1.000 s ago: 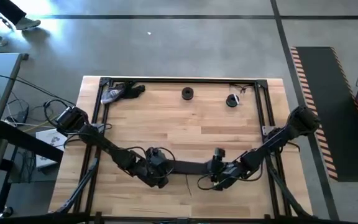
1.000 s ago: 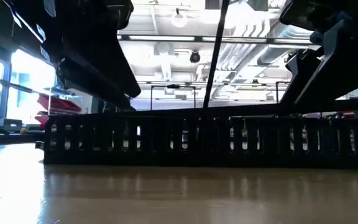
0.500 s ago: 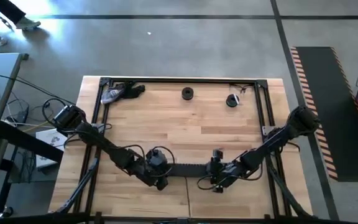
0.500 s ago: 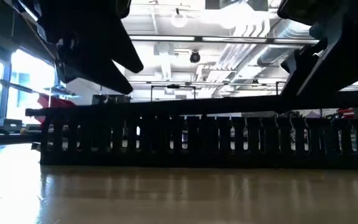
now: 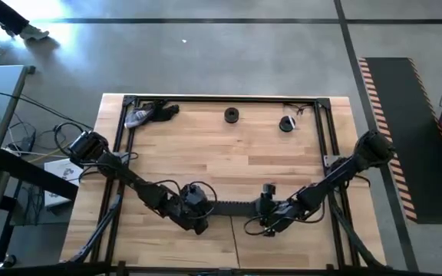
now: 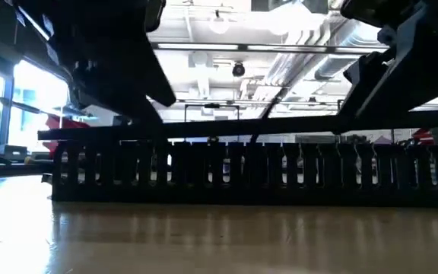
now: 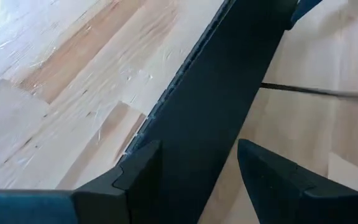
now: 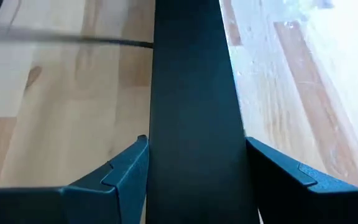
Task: Ziptie cables
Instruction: Close the black cable duct
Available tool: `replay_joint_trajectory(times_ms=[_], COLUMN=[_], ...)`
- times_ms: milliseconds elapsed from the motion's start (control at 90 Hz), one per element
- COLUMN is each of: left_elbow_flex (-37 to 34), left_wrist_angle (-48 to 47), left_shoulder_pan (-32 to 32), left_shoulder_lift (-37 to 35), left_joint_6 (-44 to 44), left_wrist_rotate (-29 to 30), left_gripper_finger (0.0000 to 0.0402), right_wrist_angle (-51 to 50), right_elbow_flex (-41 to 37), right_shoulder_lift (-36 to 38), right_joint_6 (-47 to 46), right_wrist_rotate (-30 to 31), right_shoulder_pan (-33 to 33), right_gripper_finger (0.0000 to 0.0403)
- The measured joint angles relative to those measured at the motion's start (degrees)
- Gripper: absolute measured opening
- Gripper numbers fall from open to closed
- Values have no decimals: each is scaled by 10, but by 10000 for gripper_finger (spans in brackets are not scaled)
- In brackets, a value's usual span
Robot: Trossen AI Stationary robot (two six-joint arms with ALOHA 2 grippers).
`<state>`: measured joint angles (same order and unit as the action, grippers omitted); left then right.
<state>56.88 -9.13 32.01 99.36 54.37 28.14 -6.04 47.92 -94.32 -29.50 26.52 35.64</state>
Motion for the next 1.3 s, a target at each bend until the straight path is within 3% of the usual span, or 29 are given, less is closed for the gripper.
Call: replay_joint_trajectory(times_ms=[1300], left_elbow_flex=[0], left_wrist_angle=[-2], left_shoulder_pan=[10], left_shoulder_lift=[21], left_joint_6=[-16], left_wrist_rotate=[43], left_gripper_finger=[192], right_wrist_angle=[-27], right_elbow_flex=[0], right_shoulder_lift=[0], right_joint_6=[-15], right_wrist_rotate=[8], right_shoulder_pan=[7], right_gripper_finger=[210])
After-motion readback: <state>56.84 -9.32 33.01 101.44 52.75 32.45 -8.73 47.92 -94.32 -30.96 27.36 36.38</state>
